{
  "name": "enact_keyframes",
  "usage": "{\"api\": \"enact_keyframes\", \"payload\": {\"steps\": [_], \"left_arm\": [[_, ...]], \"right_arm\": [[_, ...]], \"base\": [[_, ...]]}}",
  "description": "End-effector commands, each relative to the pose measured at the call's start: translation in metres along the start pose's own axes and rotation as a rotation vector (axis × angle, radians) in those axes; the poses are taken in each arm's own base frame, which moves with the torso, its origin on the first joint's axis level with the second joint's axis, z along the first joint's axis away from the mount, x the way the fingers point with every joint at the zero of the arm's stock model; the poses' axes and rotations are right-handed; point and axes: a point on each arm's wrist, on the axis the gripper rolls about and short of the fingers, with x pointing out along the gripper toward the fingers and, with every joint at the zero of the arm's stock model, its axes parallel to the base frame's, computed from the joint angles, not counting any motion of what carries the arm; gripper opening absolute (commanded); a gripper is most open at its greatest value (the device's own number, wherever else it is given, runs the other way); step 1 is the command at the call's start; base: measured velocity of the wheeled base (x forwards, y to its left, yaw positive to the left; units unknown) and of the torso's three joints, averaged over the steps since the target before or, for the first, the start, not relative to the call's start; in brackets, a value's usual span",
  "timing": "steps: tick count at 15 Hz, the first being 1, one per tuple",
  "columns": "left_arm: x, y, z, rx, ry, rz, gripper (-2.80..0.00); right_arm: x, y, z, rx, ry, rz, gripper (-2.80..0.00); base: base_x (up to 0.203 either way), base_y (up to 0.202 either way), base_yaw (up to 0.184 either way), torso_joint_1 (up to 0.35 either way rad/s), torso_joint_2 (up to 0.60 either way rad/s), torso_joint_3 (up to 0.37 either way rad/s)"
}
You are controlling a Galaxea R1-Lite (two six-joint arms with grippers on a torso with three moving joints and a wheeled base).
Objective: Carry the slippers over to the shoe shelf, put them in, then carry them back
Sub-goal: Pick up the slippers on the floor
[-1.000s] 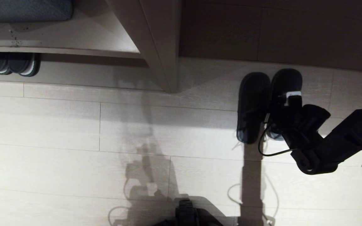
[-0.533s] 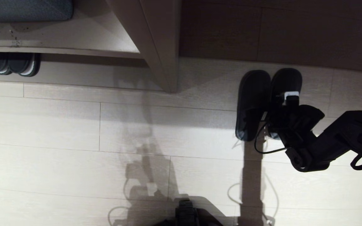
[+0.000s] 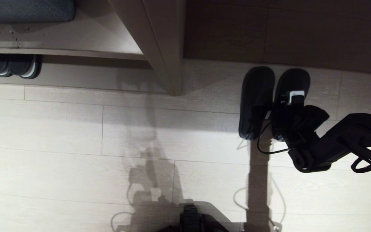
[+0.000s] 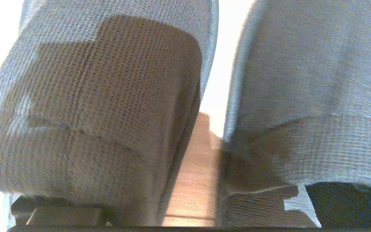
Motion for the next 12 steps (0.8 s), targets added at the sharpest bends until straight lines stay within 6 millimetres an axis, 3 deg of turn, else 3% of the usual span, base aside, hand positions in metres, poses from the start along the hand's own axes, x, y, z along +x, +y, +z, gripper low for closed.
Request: {"api": "enact_keyframes", "payload": {"steps": [1, 3, 4, 12], "left_arm": [[0.0, 0.0, 0.0, 0.0, 0.001, 0.0, -2.8], [0.0, 0.0, 0.0, 0.0, 0.001, -0.001, -2.8], [0.0, 0.0, 0.0, 0.0, 0.001, -0.001, -2.8], [0.0, 0.0, 0.0, 0.0, 0.001, 0.0, -2.8]], "right_arm": [[0.002, 0.001, 0.009, 0.003, -0.035, 0.002, 0.0], [0.006, 0.003, 0.011, 0.008, -0.056, 0.001, 0.0], [0.007, 0.002, 0.01, 0.008, -0.059, 0.001, -2.8], [0.009, 0.0, -0.001, 0.009, -0.044, 0.029, -2.8]], "base": [[0.0, 0.0, 0.0, 0.0, 0.0, 0.0], [0.0, 0.0, 0.0, 0.0, 0.0, 0.0], [0.0, 0.0, 0.0, 0.0, 0.0, 0.0], [0.0, 0.0, 0.0, 0.0, 0.0, 0.0]]}}
